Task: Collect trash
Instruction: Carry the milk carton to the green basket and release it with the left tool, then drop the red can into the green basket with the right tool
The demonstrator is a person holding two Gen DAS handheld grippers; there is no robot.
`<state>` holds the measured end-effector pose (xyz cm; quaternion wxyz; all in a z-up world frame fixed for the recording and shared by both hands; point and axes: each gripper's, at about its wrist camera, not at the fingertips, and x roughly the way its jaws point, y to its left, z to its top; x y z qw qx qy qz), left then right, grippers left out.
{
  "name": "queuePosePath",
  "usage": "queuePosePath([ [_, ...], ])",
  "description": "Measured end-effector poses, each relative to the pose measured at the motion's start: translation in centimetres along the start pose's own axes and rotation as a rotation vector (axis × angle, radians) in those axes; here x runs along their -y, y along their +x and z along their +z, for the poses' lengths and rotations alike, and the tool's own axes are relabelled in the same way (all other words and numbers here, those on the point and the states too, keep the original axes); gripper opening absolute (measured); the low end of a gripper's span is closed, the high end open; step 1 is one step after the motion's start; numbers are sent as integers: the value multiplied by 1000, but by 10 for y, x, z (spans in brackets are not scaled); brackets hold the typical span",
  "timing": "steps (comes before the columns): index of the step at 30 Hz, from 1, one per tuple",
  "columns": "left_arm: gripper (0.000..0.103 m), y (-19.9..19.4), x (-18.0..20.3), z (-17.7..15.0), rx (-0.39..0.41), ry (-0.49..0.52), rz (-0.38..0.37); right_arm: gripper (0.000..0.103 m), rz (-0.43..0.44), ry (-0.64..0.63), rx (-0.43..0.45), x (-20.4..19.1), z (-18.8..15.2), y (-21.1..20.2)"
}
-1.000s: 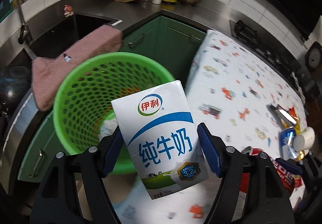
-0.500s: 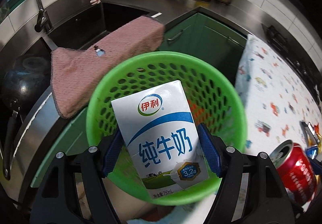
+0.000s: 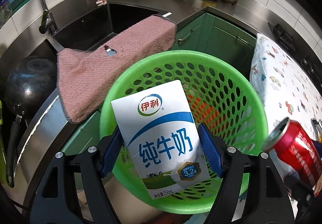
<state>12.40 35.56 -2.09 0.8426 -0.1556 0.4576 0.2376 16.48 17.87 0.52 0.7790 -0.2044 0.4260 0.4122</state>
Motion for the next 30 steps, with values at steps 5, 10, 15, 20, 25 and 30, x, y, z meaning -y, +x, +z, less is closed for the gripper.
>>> queuePosePath([
  [5, 77, -12, -8, -5, 38, -10, 4, 66, 15, 19, 2, -4, 8, 10],
  [10, 78, -27, -17, -12, 73, -21, 17, 66, 33, 36, 1, -8, 16, 20],
  [15, 80, -43, -25, -19, 110, -37, 25, 66, 46, 36, 2, -16, 22, 27],
  [20, 82, -61, -27, -26, 155, -32, 43, 66, 60, 34, 5, -23, 24, 30],
  [25, 84, -78, -22, -34, 197, -14, 55, 68, 61, 21, 17, -26, 21, 19],
  [30, 88, -91, -13, -41, 226, 6, 62, 73, 53, 22, 43, -21, 12, -3],
])
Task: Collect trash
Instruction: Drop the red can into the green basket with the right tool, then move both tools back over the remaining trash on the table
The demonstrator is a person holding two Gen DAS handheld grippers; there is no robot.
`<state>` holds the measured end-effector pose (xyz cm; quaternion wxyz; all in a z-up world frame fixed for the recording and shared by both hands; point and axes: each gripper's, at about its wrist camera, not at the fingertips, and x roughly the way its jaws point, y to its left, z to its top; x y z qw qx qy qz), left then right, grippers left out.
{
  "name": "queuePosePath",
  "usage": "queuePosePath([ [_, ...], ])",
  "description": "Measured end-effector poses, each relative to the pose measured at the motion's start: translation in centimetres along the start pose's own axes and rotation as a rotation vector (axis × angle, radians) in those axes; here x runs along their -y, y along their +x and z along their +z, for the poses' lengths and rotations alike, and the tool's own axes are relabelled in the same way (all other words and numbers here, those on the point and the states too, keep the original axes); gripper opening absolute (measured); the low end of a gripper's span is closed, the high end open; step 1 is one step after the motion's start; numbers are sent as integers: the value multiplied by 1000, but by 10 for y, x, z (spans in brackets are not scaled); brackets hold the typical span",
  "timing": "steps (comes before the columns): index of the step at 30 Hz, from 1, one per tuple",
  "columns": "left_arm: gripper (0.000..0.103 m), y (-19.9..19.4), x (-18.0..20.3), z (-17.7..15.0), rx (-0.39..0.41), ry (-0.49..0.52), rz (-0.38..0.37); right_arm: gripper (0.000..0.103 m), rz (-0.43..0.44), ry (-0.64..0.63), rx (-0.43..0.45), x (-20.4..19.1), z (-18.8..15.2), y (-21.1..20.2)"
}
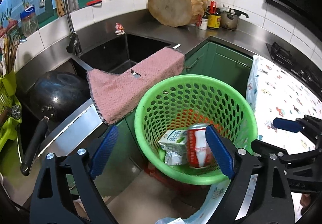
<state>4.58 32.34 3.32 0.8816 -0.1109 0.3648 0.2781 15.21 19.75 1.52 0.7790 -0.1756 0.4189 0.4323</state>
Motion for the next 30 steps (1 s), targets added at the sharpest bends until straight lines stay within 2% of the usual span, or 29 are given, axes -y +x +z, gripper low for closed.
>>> queuePosePath([
  [12, 90, -28, 32, -21, 32, 44, -43, 84, -74, 29, 36, 24, -51, -59],
  [22, 92, -56, 75, -45, 55, 100, -92, 87, -150, 74, 56, 50, -107, -111],
  [30, 92, -76, 116, -66, 48, 134, -178, 88, -224, 137, 65, 77, -160, -157],
])
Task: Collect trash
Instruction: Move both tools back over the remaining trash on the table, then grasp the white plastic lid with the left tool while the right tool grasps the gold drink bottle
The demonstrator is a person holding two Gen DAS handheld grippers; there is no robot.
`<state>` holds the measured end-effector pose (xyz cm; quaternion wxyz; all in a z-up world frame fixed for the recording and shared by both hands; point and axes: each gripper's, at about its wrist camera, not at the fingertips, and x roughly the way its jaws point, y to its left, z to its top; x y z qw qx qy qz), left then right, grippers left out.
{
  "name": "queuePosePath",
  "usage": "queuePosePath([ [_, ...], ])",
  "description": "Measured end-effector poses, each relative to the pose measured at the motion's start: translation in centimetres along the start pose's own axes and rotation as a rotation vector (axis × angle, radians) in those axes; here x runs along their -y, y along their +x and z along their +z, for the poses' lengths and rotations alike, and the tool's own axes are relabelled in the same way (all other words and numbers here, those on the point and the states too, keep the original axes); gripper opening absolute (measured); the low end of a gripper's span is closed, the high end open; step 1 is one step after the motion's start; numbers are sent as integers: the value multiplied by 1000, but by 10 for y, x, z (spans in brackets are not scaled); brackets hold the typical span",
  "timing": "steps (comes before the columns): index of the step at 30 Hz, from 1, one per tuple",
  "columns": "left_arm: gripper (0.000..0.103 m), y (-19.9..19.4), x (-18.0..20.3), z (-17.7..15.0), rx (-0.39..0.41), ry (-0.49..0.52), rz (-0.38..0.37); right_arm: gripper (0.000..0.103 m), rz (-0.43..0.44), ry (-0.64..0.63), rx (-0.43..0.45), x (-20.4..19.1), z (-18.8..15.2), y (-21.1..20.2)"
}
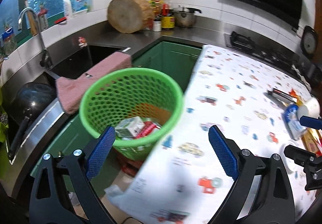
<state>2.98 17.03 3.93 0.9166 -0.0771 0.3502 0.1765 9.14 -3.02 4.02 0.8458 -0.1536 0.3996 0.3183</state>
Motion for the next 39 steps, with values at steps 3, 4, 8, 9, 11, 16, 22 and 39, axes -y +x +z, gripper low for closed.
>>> queuePosePath([
  [3, 92, -4, 22, -4, -1, 30, -28, 88, -40, 22, -1, 21, -20, -18],
  [4, 92, -4, 29, -6, -2, 39, -36, 88, -52, 27, -1, 27, -24, -22],
  [8, 93, -7, 60, -10, -14, 75, -75, 88, -122, 55, -18, 63, -47, -39],
  [9, 93, -7, 69, -11, -17, 85, -84, 88, -135, 62, -23, 70, -51, -42],
  [11, 93, -8, 81, -13, -23, 97, -98, 88, -167, 88, -42, 93, -63, -48],
  [16, 93, -7, 117, -20, -43, 147, -135, 88, -214, 150, -88, 142, -87, -55],
  [22, 93, -2, 159, -29, -87, 208, -181, 88, -229, 177, -147, 182, -106, -46],
  [39, 98, 28, 249, -71, -288, 387, -384, 80, -175, 205, -239, 237, -126, 1],
])
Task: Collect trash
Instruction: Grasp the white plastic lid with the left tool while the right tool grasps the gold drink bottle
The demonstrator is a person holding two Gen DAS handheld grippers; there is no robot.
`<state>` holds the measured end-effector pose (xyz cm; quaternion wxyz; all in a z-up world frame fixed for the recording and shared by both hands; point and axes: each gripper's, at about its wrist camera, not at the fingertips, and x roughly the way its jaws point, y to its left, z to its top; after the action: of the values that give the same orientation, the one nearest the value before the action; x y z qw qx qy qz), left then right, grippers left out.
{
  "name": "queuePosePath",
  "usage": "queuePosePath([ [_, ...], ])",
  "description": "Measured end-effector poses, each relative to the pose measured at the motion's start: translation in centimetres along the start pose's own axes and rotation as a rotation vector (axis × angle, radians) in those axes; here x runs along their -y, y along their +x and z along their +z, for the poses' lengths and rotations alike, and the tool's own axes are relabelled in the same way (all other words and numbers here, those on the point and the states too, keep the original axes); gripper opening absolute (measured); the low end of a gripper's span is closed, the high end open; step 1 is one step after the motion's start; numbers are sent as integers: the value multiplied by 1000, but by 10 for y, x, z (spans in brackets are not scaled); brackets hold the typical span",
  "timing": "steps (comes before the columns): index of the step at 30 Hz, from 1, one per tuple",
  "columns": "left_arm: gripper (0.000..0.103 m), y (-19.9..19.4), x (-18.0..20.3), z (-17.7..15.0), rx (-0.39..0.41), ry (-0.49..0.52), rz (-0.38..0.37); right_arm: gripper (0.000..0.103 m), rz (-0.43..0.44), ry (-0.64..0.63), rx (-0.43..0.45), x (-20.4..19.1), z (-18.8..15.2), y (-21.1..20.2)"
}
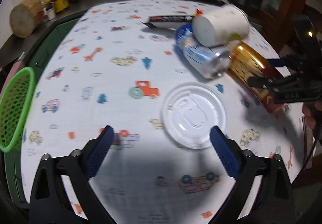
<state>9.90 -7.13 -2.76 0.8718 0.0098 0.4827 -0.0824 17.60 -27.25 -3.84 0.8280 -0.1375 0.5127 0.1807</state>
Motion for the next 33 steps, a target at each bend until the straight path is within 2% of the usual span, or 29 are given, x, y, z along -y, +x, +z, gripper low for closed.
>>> queuePosePath([
  [5, 98, 13, 16, 2, -34, 59, -52, 74, 20, 7, -15, 7, -2, 10],
  [10, 98, 23, 32, -1, -58, 150, -48, 74, 41, 16, -23, 11, -5, 17],
  [16, 98, 30, 40, 1, -70, 201, -50, 74, 53, 3, -18, 9, -3, 19],
  [21, 98, 39, 42, 5, -84, 215, -30, 63, 64, 3, -19, 8, -2, 21],
  [28, 98, 48, 41, 6, -99, 219, -57, 62, 67, 11, -15, 8, -5, 18],
  [33, 90, 47, 42, 5, -76, 226, -82, 62, 69, 18, -13, 7, -12, 13],
])
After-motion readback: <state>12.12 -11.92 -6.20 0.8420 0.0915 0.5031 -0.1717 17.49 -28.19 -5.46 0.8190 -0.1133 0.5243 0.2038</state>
